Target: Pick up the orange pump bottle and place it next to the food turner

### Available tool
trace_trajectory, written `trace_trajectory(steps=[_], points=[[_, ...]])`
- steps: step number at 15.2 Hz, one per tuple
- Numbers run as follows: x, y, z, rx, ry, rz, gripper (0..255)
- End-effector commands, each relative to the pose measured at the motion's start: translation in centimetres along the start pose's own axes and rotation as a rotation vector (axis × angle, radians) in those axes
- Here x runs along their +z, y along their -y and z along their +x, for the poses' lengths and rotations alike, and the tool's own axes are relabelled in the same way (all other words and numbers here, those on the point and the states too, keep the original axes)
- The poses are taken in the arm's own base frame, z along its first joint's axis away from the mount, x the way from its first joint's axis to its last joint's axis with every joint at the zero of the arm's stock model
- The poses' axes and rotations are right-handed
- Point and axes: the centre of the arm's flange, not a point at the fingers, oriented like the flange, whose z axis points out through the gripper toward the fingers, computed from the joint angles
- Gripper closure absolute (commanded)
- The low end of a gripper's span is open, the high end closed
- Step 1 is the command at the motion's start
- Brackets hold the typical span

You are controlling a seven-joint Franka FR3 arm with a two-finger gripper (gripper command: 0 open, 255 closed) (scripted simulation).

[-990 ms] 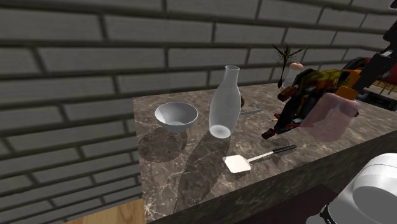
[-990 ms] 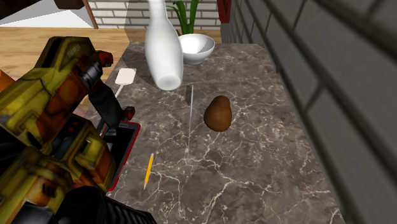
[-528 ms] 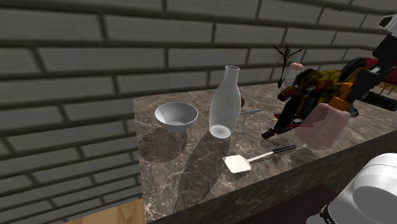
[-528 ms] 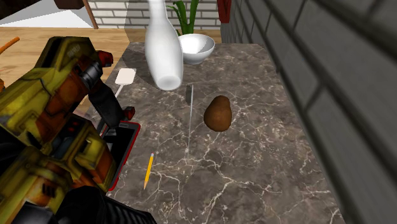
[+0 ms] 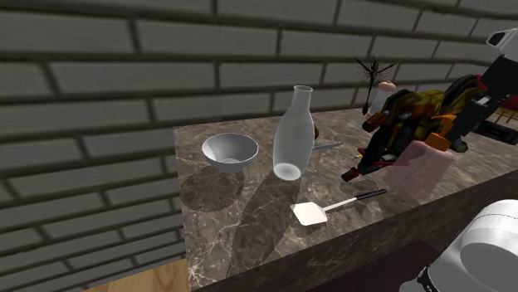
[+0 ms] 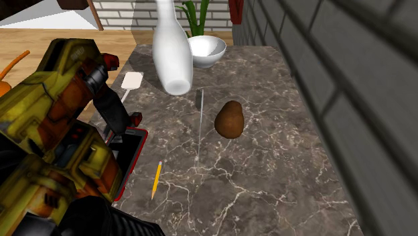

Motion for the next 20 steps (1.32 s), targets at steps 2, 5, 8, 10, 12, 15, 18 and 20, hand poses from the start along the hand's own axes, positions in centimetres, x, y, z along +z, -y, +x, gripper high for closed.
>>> trace_trajectory(steps=[2, 5, 8, 10, 12, 15, 18, 20], points=[[0.0, 0.0, 0.0, 0.000, 0.000, 0.000, 255], [0.0, 0.0, 0.0, 0.000, 0.000, 0.000, 0], [0.0, 0.0, 0.0, 0.000, 0.000, 0.000, 0], [-2.6, 0.0, 0.0, 0.000, 0.000, 0.000, 0], [-5.0, 0.0, 0.0, 0.000, 0.000, 0.000, 0], [-5.0, 0.0, 0.0, 0.000, 0.000, 0.000, 0], [-5.0, 0.0, 0.0, 0.000, 0.000, 0.000, 0], [-5.0, 0.0, 0.0, 0.000, 0.000, 0.000, 0]])
